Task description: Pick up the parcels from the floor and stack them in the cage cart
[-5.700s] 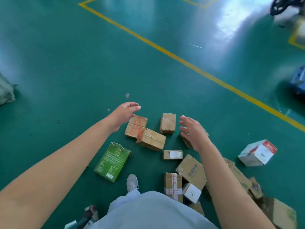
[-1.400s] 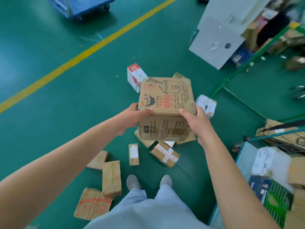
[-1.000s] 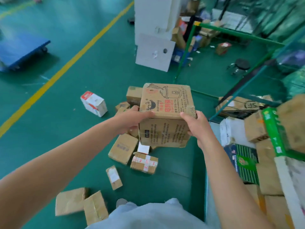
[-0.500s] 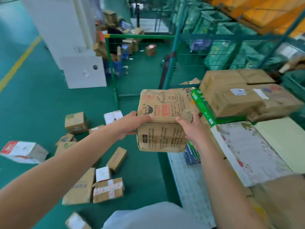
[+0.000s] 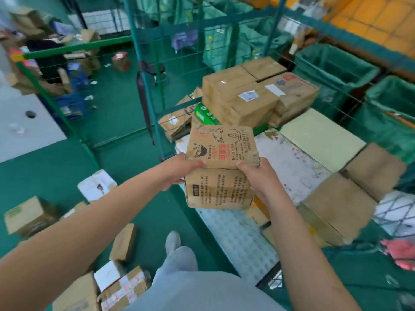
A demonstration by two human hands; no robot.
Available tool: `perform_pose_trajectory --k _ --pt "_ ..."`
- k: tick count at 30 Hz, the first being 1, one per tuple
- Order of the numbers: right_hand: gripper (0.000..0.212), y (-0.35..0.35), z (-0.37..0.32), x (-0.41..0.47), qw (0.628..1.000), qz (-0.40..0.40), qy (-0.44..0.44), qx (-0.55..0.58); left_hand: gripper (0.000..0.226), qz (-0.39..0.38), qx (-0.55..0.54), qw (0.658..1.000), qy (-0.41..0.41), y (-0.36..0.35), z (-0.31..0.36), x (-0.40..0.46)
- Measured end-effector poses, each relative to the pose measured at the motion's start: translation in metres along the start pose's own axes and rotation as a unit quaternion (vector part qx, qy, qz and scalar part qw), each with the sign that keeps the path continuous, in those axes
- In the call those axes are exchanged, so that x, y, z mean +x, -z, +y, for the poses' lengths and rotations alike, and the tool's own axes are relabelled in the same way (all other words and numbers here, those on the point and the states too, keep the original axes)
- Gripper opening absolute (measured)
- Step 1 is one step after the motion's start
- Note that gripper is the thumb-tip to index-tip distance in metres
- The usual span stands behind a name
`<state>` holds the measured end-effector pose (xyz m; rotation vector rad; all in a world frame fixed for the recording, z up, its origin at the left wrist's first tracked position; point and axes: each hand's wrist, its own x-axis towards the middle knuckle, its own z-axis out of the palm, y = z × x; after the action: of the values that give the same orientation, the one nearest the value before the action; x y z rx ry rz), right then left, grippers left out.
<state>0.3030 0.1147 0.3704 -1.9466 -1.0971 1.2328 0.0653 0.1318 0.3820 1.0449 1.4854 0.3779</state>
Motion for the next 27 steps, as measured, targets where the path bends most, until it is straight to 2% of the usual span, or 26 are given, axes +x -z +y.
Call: perform_pose_trajectory --k 2,4,8,12,13,17,20,24,27 --pt "0.06 0.01 0.004 0.011 1.0 0.018 -0.013 0.012 0.055 -0.02 0.028 0.999 -0.002 -0.004 0.01 0.024" --pt "0.058 0.016 0.005 0.021 0.999 0.033 -0.023 0.018 0.059 -0.031 0.041 0.999 -0.005 -0.007 0.02 0.045" --pt "0.062 0.024 0.0 0.056 0.995 0.082 -0.054 0.024 0.046 -0.085 0.073 0.994 -0.01 -0.009 0.053 0.096" --pt "0.062 0.02 -0.017 0.089 0.989 0.112 -0.082 0.047 0.017 -0.135 0.094 0.986 -0.02 0.003 0.084 0.139" --pt "0.062 0.018 -0.022 0.099 0.987 0.121 -0.092 0.057 0.015 -0.145 0.1 0.984 -0.021 0.008 0.093 0.153" --pt "0.064 0.008 -0.037 0.123 0.978 0.156 -0.121 0.069 0.052 -0.188 0.122 0.974 -0.016 0.02 0.117 0.205" --pt "0.063 0.004 -0.048 0.133 0.97 0.182 -0.145 0.066 0.048 -0.223 0.142 0.964 -0.02 0.023 0.133 0.235" --pt "0.054 0.004 -0.057 0.143 0.959 0.214 -0.169 0.072 0.064 -0.244 0.163 0.956 -0.018 0.021 0.149 0.266" --pt "0.05 0.003 -0.061 0.148 0.953 0.231 -0.178 0.078 0.051 -0.267 0.162 0.95 -0.01 0.015 0.161 0.281"
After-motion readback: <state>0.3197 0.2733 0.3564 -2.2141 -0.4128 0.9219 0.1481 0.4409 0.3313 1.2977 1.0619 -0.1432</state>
